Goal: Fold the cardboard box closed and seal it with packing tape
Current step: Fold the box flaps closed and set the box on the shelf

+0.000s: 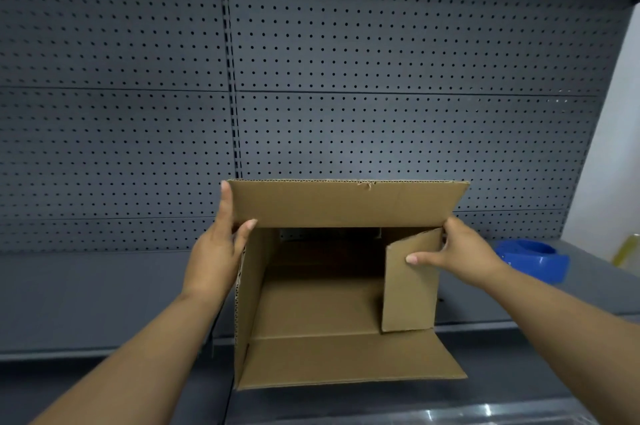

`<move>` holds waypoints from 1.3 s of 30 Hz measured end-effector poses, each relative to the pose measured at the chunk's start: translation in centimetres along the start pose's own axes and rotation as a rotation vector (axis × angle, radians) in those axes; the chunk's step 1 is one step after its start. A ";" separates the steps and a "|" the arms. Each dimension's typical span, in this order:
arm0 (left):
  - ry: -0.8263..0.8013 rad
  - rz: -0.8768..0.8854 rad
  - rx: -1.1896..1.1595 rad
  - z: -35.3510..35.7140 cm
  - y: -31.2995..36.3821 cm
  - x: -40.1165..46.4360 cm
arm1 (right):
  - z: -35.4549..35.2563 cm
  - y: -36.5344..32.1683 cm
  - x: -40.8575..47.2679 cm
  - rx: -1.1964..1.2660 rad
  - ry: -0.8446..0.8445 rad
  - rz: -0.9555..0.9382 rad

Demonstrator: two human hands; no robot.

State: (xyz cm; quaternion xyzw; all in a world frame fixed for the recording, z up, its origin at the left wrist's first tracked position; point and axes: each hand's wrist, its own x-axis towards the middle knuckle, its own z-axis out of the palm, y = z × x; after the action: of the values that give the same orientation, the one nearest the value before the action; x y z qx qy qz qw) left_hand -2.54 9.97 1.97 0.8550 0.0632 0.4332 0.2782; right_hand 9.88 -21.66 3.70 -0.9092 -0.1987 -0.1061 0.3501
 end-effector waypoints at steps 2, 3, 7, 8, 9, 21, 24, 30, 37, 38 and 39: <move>-0.037 0.019 -0.067 -0.3 0.1 0.1 | 0.5 -0.1 0.1 -0.003 0.060 0.030; -0.073 0.019 -0.093 -0.4 0.1 0.1 | 0.6 -0.2 0.1 -0.004 0.080 0.037; -0.165 0.110 0.005 -1.4 -0.3 0.3 | 0.7 -0.4 0.1 -0.029 0.102 0.035; -0.194 0.139 0.023 -1.9 -0.4 0.3 | 0.6 -0.4 0.1 -0.038 0.102 0.034; -0.227 0.174 0.039 -2.5 -0.5 0.4 | 0.6 -0.4 0.0 -0.044 0.100 0.033; -0.489 0.240 0.307 -4.1 -1.2 1.2 | 0.3 -1.1 -0.3 -0.072 0.065 0.061; -0.493 0.220 0.327 -4.0 -0.7 0.7 | 0.2 -1.0 -0.4 -0.071 0.066 0.069; -0.630 0.263 0.451 -5.2 -0.1 1.9 | -0.2 -1.2 -0.3 -0.112 0.056 0.075; -0.594 0.206 0.393 -3.9 -0.6 1.5 | 0.1 -0.9 -0.2 -0.049 0.048 0.082; -0.586 0.213 0.371 -3.8 -0.7 1.3 | 0.1 -0.9 -0.4 -0.034 0.023 0.082; -0.580 0.224 0.367 -3.8 -0.9 1.2 | -0.1 -0.9 -0.6 -0.015 -0.009 0.077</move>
State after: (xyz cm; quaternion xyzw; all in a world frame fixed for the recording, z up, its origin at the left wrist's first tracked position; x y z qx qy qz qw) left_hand -4.64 12.72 4.13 0.9797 -0.0355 0.1816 0.0773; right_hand 8.96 -21.23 4.10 -0.9193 -0.1644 -0.0898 0.3461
